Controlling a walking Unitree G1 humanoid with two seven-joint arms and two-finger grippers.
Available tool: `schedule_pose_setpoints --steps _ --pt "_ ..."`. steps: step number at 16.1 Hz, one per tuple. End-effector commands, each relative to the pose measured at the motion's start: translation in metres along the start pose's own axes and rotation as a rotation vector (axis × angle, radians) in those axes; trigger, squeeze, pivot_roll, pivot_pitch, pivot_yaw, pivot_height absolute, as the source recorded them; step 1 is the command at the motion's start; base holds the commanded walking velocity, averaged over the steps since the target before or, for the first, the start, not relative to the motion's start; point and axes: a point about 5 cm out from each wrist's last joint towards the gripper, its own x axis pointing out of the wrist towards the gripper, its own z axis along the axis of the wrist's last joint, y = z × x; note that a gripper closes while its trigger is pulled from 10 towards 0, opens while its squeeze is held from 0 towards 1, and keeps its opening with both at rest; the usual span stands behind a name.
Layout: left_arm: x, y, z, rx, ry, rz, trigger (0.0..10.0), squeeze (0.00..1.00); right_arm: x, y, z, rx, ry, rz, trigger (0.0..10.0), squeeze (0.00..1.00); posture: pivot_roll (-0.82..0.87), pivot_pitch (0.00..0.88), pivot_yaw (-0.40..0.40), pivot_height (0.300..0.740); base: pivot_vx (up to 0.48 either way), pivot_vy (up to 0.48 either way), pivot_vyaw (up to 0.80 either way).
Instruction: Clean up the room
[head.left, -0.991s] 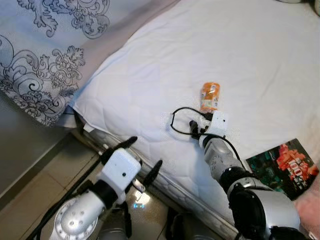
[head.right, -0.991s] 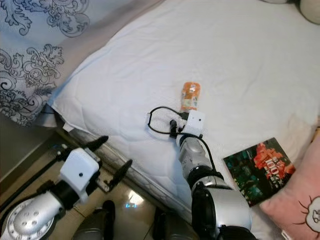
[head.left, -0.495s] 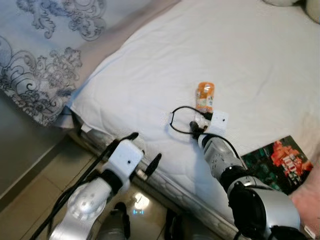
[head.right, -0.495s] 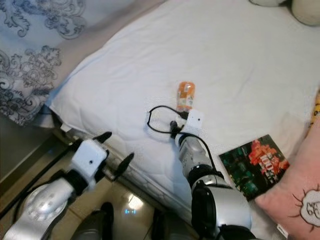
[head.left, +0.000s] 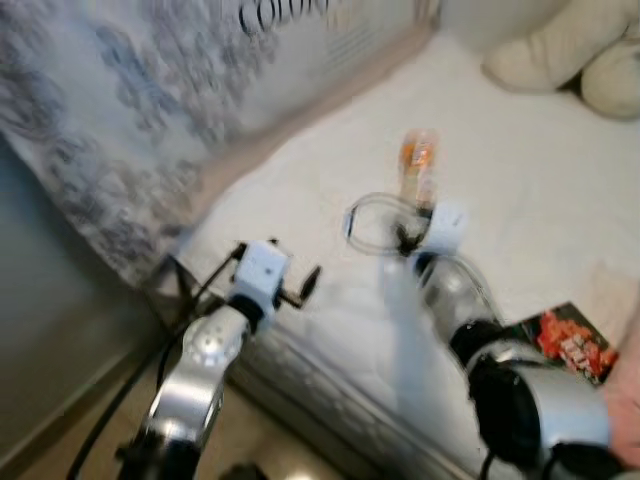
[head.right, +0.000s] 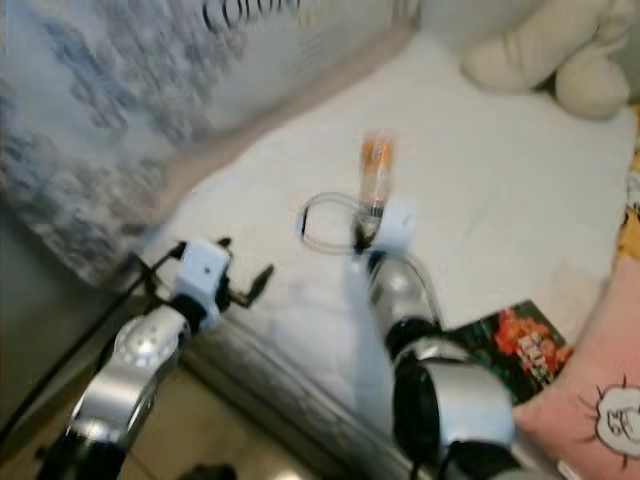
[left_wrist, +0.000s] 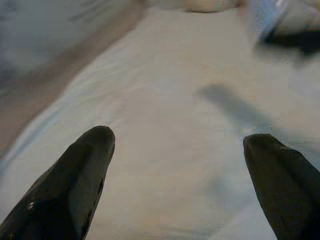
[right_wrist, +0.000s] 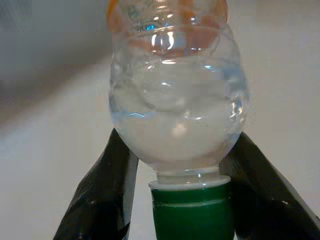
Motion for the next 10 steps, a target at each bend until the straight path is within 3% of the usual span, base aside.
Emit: schedule_pose_setpoints --steps 1,2,4,5,7,8,10 --pt "0.001 0.005 -0.008 -0.060 0.011 0.058 10.0 0.00 0.001 -0.008 0.038 -0.097 -0.254 -0.015 0.0 0.00 0.25 0.000 -0.065 0.740 0.000 0.000 0.00" --pt "0.002 0.007 -0.009 -0.118 0.002 0.080 10.0 0.00 -0.011 -0.017 0.046 -0.183 -0.390 -0.037 0.0 0.00 0.24 0.000 -0.068 0.740 0.000 0.000 0.00" --pt "0.002 0.012 -0.007 -0.089 -0.024 0.123 10.0 0.00 -0.042 -0.037 0.026 -0.256 -0.440 -0.115 0.4 0.00 0.22 0.000 -0.072 0.740 0.000 0.000 0.00" --pt "-0.001 0.014 -0.004 -0.086 -0.062 0.121 10.0 0.00 -0.073 -0.049 -0.007 -0.313 -0.387 -0.117 10.0 0.00 0.21 0.000 -0.070 0.740 0.000 0.000 0.00" --pt "-0.006 0.014 -0.004 -0.126 -0.126 0.086 10.0 0.00 -0.110 -0.063 -0.057 -0.352 -0.222 -0.109 10.0 0.00 0.18 0.000 -0.060 0.740 0.000 -0.240 0.00" --pt "-0.009 0.012 -0.007 -0.134 -0.137 0.058 10.0 0.00 -0.120 -0.068 -0.068 -0.357 -0.187 -0.126 10.0 0.00 0.16 0.000 -0.046 0.740 0.000 -0.480 0.00" --pt "-0.006 0.005 -0.011 -0.122 -0.122 0.034 10.0 0.00 -0.121 -0.067 -0.071 -0.340 -0.152 -0.151 10.0 0.00 0.15 0.000 -0.034 0.740 0.000 -0.240 0.00"
